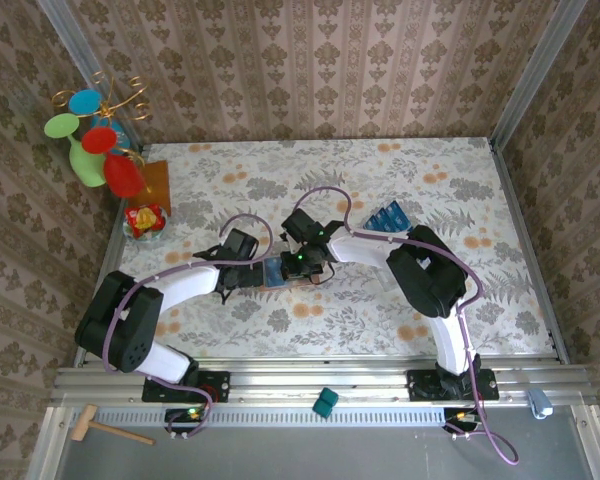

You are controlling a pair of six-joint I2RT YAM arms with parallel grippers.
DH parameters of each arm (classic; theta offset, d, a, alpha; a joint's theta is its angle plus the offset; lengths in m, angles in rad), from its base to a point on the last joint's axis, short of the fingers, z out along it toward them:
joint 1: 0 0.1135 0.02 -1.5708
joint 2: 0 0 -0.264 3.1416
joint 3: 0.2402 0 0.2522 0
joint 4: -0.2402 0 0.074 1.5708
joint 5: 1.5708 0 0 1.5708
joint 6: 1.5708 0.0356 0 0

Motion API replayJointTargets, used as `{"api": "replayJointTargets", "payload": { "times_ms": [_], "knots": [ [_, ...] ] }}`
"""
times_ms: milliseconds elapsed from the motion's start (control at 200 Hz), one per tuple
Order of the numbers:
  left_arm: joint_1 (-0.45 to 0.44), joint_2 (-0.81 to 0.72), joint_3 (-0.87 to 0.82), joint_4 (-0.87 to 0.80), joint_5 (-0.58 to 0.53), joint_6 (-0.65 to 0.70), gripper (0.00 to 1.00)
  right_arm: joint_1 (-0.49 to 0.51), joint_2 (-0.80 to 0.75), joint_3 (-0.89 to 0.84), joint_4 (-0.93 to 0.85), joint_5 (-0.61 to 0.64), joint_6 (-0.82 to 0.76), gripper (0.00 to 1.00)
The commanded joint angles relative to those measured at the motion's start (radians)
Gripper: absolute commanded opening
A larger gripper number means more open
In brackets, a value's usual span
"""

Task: Put the credit cards into the card holder

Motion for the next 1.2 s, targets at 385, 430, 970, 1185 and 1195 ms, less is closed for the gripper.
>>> {"api": "replayJointTargets", "payload": {
  "times_ms": [385, 430, 970, 1185, 1195],
  "knots": [
    [-0.018, 0.024, -0.010, 0.007, 0.010, -0.017, 1.00, -0.025, -0.052, -0.013, -0.023, 0.063, -0.010, 0.08],
    [-0.018, 0.025, -0.010, 0.008, 0.011, -0.017, 1.00, -0.030, -0.056, -0.020, -0.023, 0.066, -0.011, 0.08],
    [-0.021, 0.030, -0.009, 0.012, 0.013, -0.021, 1.00, -0.017, 0.015, 0.012, -0.010, 0.030, -0.002, 0.07],
    [-0.021, 0.030, -0.010, 0.014, 0.013, -0.021, 1.00, -0.006, 0.034, 0.035, -0.009, 0.017, 0.004, 0.07],
    [-0.021, 0.031, -0.010, 0.014, 0.013, -0.020, 1.00, -0.005, 0.035, 0.036, -0.009, 0.016, 0.005, 0.07]
  ]
}}
